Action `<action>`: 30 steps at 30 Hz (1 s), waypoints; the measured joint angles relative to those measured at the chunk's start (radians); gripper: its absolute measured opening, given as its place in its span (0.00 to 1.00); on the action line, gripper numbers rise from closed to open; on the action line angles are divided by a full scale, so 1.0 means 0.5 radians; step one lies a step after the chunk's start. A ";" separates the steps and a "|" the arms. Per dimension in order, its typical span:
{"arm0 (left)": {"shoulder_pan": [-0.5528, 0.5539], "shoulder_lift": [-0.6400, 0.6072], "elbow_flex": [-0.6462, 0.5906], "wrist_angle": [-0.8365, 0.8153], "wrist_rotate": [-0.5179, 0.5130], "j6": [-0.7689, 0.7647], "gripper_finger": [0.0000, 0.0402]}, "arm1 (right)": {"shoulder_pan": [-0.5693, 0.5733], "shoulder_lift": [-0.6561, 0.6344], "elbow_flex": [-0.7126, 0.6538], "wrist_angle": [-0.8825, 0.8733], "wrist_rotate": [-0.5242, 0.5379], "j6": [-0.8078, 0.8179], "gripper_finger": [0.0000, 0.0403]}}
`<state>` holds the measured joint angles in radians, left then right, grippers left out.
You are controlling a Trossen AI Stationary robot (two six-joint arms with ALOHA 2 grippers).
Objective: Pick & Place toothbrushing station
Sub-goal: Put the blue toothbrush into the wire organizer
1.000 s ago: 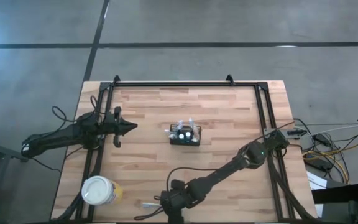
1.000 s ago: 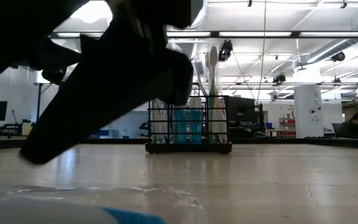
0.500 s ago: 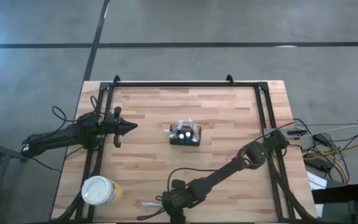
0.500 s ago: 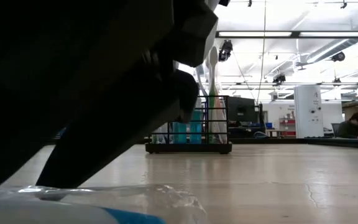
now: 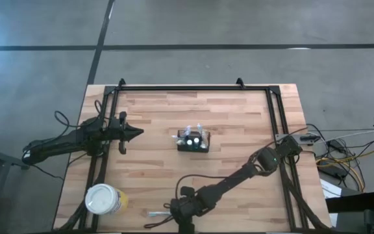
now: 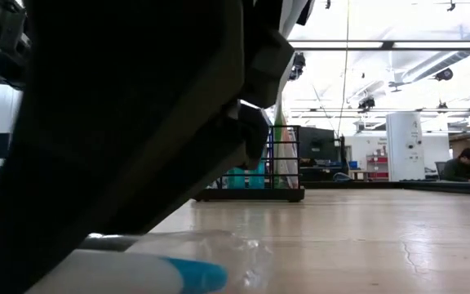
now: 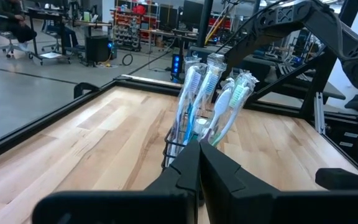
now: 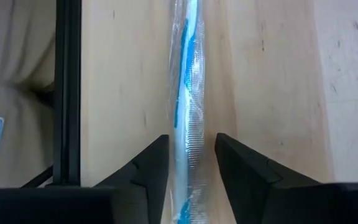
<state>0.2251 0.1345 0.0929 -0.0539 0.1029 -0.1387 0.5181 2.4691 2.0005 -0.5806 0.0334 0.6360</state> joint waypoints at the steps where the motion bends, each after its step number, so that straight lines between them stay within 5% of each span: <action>1: 0.000 0.000 0.000 0.000 0.000 0.000 0.03 | -0.005 -0.001 -0.004 -0.001 0.000 0.001 0.31; 11: 0.000 0.000 0.000 -0.001 0.000 0.000 0.03 | -0.070 -0.002 -0.011 -0.029 -0.020 -0.006 0.06; 15: 0.000 0.000 0.000 -0.002 0.000 0.000 0.03 | -0.074 -0.002 0.013 -0.042 0.012 -0.052 0.05; 20: 0.000 -0.001 0.000 -0.002 0.000 0.011 0.03 | -0.073 -0.042 0.042 -0.076 0.292 -0.224 0.05; 30: 0.000 -0.001 0.000 0.035 0.000 0.055 0.03 | -0.044 -0.573 0.033 -0.035 0.749 -0.717 0.05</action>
<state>0.2249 0.1341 0.0929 -0.0365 0.1028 -0.1110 0.4963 2.1827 2.0169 -0.5982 0.4078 0.2774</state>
